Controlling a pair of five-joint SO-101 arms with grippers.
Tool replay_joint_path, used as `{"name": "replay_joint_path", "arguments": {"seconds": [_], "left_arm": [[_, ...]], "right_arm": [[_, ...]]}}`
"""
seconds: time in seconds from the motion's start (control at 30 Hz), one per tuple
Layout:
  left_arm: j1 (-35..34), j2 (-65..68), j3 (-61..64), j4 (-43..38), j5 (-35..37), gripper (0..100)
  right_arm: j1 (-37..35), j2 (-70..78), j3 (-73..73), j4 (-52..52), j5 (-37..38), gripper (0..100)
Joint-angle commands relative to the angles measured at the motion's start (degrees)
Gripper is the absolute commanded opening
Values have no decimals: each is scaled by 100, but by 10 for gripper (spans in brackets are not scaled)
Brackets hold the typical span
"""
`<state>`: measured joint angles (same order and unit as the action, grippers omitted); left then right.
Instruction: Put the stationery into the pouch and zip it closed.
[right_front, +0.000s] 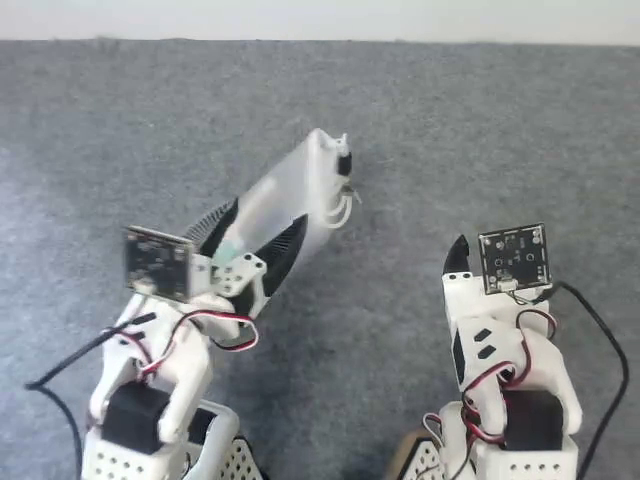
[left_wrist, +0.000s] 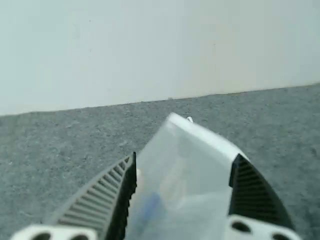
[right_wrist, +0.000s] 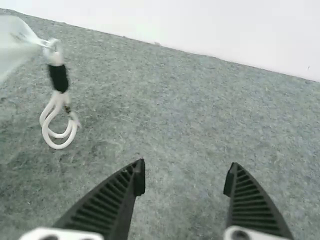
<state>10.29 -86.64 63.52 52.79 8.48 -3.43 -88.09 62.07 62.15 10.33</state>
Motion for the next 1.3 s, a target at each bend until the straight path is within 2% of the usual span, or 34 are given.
{"name": "replay_joint_path", "arguments": {"seconds": [0.0, 0.23, 0.4, 0.63, 0.83, 1.03, 1.27], "left_arm": [[26, -9, -840, 571, 273, 297], [-35, -9, -1270, 985, 431, 292], [-62, -9, -1218, 985, 431, 178], [-941, -9, -1138, 993, 378, 7], [-1389, -9, -505, 941, 229, 9], [-1758, -9, 119, 774, 220, 12], [-1855, -9, 936, 264, 220, 12]], "right_arm": [[22, -57, -53, 110, 26, 245], [22, -66, 193, 66, 26, 245], [22, -66, 229, 110, 26, 239], [22, -66, 229, 101, 35, 69], [4, -66, 229, 110, 35, 6], [13, -66, 325, 207, 0, 9], [-31, -66, 642, 567, -18, 8]]}}
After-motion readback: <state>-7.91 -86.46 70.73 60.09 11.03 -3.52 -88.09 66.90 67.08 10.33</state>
